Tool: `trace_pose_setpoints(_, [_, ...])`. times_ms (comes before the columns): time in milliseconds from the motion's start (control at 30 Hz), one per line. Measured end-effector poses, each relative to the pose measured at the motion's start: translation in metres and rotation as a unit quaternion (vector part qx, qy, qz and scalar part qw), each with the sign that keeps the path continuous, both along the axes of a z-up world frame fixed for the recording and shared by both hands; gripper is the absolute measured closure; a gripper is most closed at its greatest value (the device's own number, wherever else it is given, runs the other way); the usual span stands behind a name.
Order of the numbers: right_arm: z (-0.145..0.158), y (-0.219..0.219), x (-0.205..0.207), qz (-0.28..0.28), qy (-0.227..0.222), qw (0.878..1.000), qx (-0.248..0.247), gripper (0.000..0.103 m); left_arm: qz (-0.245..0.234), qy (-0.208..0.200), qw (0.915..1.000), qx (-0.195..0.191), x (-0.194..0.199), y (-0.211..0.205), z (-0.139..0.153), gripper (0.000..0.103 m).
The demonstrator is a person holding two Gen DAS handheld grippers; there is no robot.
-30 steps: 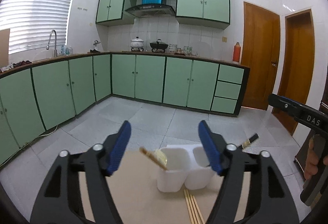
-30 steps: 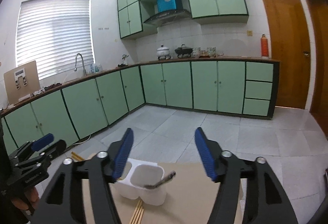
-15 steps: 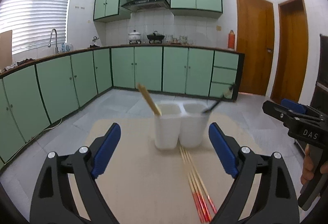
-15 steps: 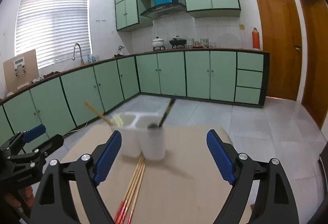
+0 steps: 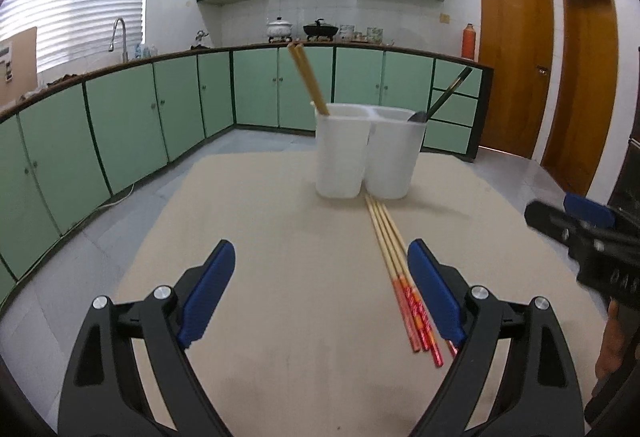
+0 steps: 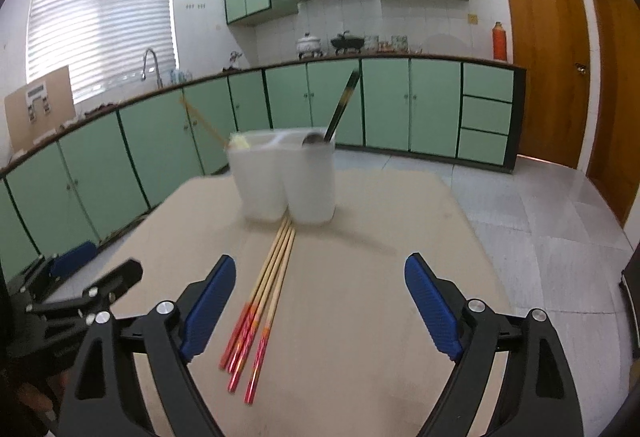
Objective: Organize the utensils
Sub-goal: 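Withdraw both open tools from the holder back over the remaining chopsticks, then grasp a red-patterned chopstick with the right tool while the left tool grasps another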
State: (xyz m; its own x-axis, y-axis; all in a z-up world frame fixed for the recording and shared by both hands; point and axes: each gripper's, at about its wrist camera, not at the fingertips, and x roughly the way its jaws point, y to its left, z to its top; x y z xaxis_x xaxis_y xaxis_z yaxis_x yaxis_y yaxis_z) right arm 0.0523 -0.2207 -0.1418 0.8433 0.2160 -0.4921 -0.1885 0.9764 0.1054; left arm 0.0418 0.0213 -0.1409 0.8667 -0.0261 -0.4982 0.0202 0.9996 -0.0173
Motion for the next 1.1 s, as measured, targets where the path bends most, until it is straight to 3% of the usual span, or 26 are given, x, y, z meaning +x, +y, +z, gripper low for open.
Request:
trace_pose_setpoints(433, [-0.033,0.016,-0.019,0.005,0.048,0.999,-0.008,0.022,0.006,0.022,0.9997,0.003,-0.016,-0.001,-0.021,0.018])
trace_pose_setpoints(567, [-0.047,0.021,-0.025,0.008,0.070,0.998,-0.005,0.028,0.010,0.032,0.9994,0.003,-0.019,0.001,-0.027,0.018])
trace_pose_setpoints(700, [-0.061,0.028,-0.027,0.014,0.090,0.996,-0.011,0.040,0.016,0.040,0.9991,0.004,-0.020,0.005,-0.031,0.018])
trace_pose_setpoints(1100, [-0.078,0.040,-0.022,0.022,0.123,0.992,-0.019,0.056,0.019,0.067,0.9975,-0.003,-0.019,0.006,-0.047,0.018])
